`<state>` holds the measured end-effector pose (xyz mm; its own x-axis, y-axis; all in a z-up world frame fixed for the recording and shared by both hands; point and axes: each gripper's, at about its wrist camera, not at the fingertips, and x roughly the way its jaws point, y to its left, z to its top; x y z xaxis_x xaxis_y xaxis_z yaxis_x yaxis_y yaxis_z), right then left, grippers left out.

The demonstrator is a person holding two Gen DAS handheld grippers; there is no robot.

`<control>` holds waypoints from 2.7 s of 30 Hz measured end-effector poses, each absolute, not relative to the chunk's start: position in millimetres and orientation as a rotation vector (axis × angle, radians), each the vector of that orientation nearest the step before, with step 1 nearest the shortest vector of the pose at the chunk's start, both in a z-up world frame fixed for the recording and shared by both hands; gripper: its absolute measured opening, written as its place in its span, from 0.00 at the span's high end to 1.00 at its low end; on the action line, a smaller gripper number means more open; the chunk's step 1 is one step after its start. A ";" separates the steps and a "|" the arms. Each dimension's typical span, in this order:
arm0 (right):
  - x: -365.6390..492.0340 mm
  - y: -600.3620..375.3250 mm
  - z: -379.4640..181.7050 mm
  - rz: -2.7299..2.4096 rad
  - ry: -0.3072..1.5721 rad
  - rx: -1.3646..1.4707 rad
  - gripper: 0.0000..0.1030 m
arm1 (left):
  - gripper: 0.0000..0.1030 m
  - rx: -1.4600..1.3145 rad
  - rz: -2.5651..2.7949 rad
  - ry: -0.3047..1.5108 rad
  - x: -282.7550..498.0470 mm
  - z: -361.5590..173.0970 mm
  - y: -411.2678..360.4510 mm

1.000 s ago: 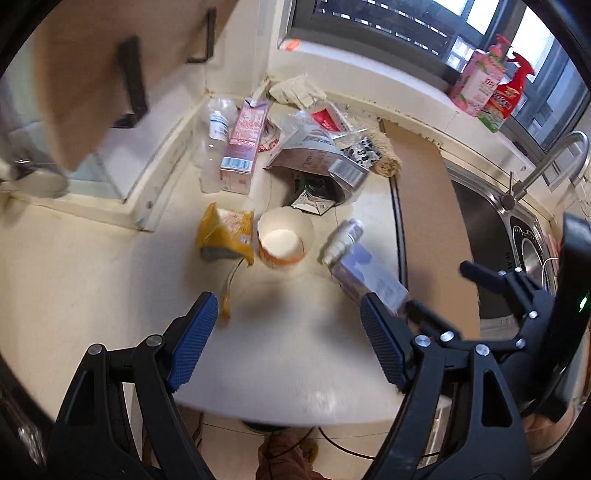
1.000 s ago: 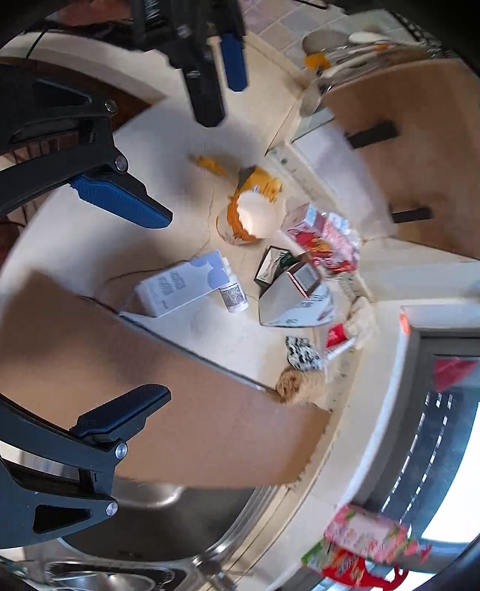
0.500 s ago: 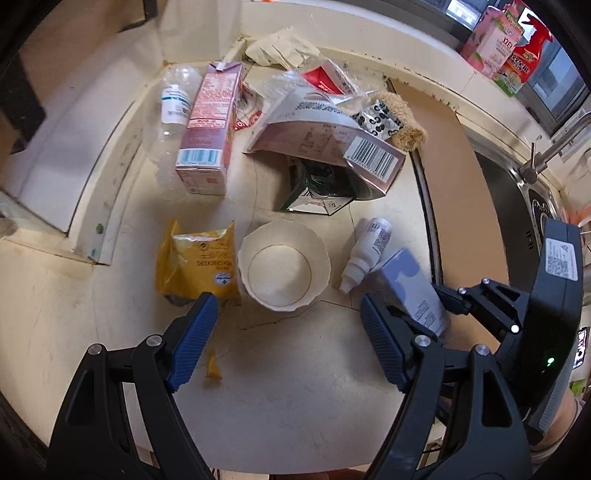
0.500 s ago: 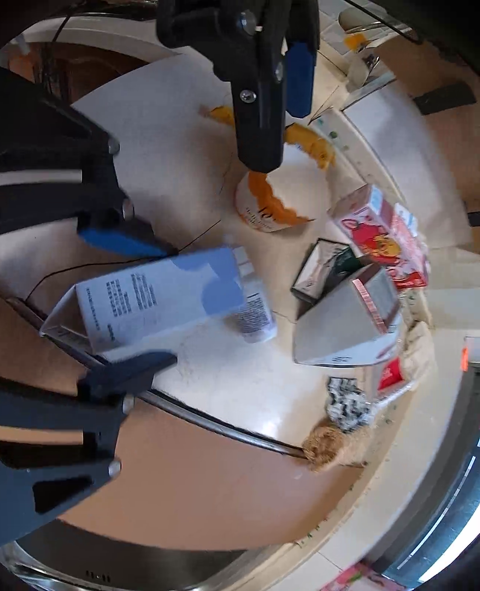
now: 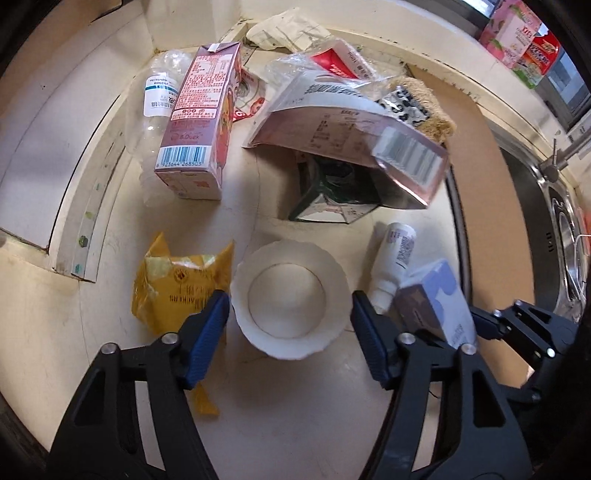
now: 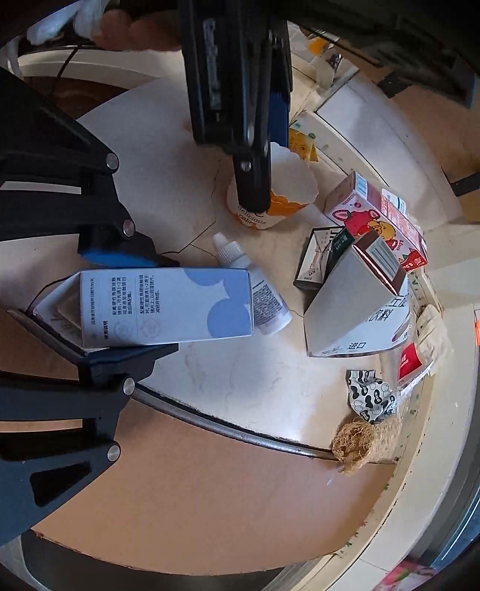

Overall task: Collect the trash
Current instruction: 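Grasp the white-blue milk carton with the right tool while the left tool grasps the white bowl, then carry the carton and bowl down over the bin and release both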

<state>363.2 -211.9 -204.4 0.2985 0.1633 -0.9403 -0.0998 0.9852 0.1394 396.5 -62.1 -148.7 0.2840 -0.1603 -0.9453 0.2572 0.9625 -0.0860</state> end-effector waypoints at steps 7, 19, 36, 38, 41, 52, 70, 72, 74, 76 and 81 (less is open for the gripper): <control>359.6 -212.9 -194.7 0.174 1.242 0.088 0.66 | 0.52 0.052 -0.278 1.242 396.9 -143.5 -56.6; 319.5 -207.4 -132.8 0.215 1.175 0.145 0.66 | 0.53 -0.005 -0.298 1.175 337.9 -77.7 -34.8; 158.8 -191.7 -113.2 0.372 1.209 0.175 0.66 | 0.53 -0.089 -0.194 1.114 107.7 -51.2 8.4; 136.8 -188.7 -120.4 0.388 1.221 0.171 0.66 | 0.53 -0.092 -0.177 1.127 82.0 -66.0 10.9; 105.4 -180.7 -134.9 0.414 1.242 0.160 0.66 | 0.53 -0.098 -0.153 1.160 54.1 -95.0 13.7; 39.1 -152.8 -265.4 0.381 1.348 0.159 0.66 | 0.52 -0.079 -0.121 1.254 -4.4 -221.1 30.4; 42.8 -109.6 -526.7 0.259 1.436 0.132 0.26 | 0.24 -0.043 -0.119 1.350 9.4 -420.3 69.1; 47.5 -109.5 -533.8 0.267 1.431 0.127 0.18 | 0.17 -0.048 -0.113 1.350 12.9 -425.9 74.3; 49.9 -108.3 -538.3 0.266 1.433 0.109 0.18 | 0.17 -0.052 -0.110 1.354 10.4 -429.7 79.0; 56.5 -105.6 -539.5 0.253 1.434 0.085 0.17 | 0.17 -0.059 -0.109 1.356 10.4 -429.5 79.9; 73.9 -99.6 -535.1 0.222 1.503 0.060 0.12 | 0.17 -0.090 -0.118 1.356 28.1 -418.5 83.0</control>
<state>73.9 -99.6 -535.1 0.0513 0.1826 -0.9818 -0.1088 0.9783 0.1763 28.1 83.0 -418.5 0.2087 -0.1368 -0.9684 0.0325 0.9906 -0.1330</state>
